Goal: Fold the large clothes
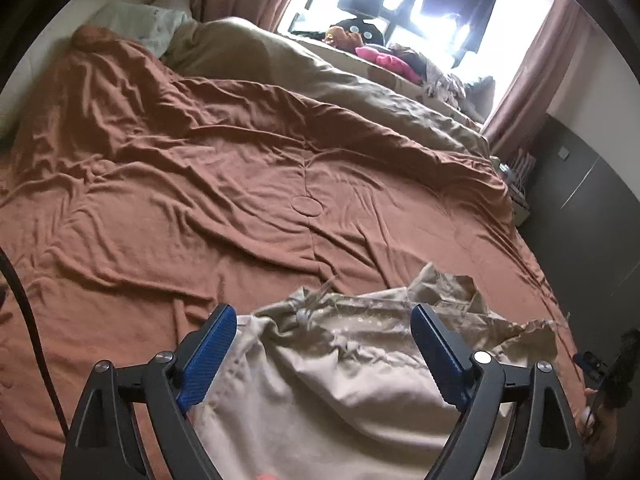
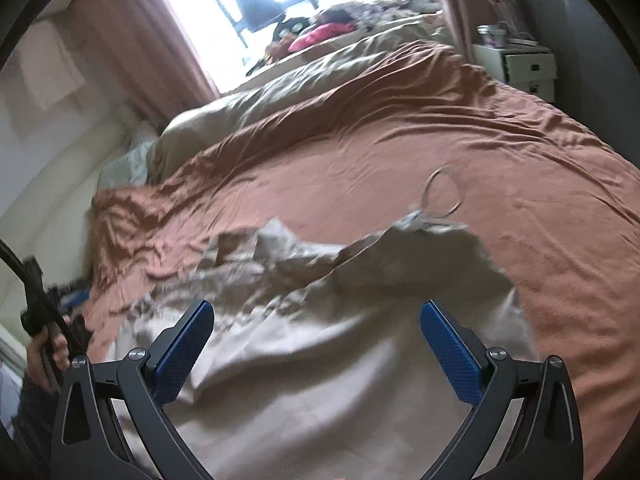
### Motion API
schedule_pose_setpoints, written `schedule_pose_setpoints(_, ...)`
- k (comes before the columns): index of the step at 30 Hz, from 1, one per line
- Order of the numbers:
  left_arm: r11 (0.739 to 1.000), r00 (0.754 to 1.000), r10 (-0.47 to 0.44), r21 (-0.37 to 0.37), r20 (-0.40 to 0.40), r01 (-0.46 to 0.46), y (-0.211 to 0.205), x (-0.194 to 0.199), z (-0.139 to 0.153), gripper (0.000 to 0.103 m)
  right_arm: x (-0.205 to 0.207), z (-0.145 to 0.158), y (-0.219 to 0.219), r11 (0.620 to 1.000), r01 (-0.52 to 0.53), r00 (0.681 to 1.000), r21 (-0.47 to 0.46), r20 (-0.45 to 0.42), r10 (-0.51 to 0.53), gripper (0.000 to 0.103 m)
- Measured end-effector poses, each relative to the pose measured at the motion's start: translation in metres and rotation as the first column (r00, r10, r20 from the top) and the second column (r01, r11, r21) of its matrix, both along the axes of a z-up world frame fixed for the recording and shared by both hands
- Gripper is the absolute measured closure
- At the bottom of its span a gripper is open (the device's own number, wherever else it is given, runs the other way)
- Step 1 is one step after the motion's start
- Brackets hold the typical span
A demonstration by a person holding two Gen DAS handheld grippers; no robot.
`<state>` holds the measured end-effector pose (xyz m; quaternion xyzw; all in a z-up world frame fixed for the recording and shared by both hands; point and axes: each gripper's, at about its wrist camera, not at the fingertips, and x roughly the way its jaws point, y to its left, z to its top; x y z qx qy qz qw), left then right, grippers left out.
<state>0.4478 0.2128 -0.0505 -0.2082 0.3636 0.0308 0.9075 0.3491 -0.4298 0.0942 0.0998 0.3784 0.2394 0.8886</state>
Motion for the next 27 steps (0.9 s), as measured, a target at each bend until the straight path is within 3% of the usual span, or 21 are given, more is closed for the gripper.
schedule_pose_setpoints(5, 0.992, 0.993, -0.097, 0.075, -0.071, 0.103, -0.033, 0.001, -0.013, 0.015, 0.021, -0.008, 0.031, 0.995, -0.074, 0.997, -0.069, -0.041, 0.072, 0.002)
schedule_pose_setpoints(11, 0.979, 0.968, -0.19, 0.042, -0.162, 0.199, -0.066, 0.022, -0.05, 0.022, 0.051, -0.017, 0.073, 0.978, -0.136, 0.988, -0.156, -0.089, 0.123, 0.01)
schedule_pose_setpoints(14, 0.969, 0.95, -0.229, 0.04, -0.211, 0.243, -0.083, 0.035, -0.069, 0.025, 0.076, -0.034, 0.093, 0.965, -0.17, 0.981, -0.2, -0.127, 0.146, 0.019)
schedule_pose_setpoints(16, 0.96, 0.935, -0.25, 0.062, -0.253, 0.273, -0.094, 0.044, -0.083, 0.026, 0.087, -0.047, 0.106, 0.951, -0.191, 0.976, -0.244, -0.151, 0.157, 0.02)
schedule_pose_setpoints(18, 0.949, 0.914, -0.261, 0.092, -0.31, 0.302, -0.104, 0.053, -0.1, 0.036, 0.098, -0.067, 0.116, 0.936, -0.213, 0.968, -0.279, -0.192, 0.163, 0.026)
schedule_pose_setpoints(19, 0.946, 0.905, -0.257, 0.105, -0.339, 0.308, -0.106, 0.057, -0.108, 0.042, 0.105, -0.077, 0.119, 0.931, -0.218, 0.964, -0.292, -0.214, 0.159, 0.035)
schedule_pose_setpoints(21, 0.941, 0.883, -0.253, 0.111, -0.396, 0.319, -0.108, 0.063, -0.126, 0.047, 0.11, -0.083, 0.121, 0.927, -0.214, 0.968, -0.309, -0.195, 0.159, 0.037)
schedule_pose_setpoints(24, 0.929, 0.888, -0.258, 0.153, -0.381, 0.336, -0.112, 0.064, -0.131, 0.057, 0.114, -0.079, 0.124, 0.923, -0.215, 0.971, -0.318, -0.172, 0.167, 0.07)
schedule_pose_setpoints(25, 0.925, 0.887, -0.26, 0.165, -0.382, 0.343, -0.114, 0.064, -0.131, 0.078, 0.115, -0.079, 0.125, 0.924, -0.222, 0.969, -0.31, -0.174, 0.175, 0.085)
schedule_pose_setpoints(26, 0.925, 0.888, -0.253, 0.173, -0.384, 0.338, -0.115, 0.065, -0.131, 0.101, 0.115, -0.078, 0.127, 0.92, -0.223, 0.97, -0.323, -0.163, 0.178, 0.091)
schedule_pose_setpoints(27, 0.925, 0.887, -0.25, 0.175, -0.388, 0.337, -0.116, 0.065, -0.131, 0.101, 0.115, -0.079, 0.129, 0.918, -0.225, 0.971, -0.327, -0.157, 0.181, 0.094)
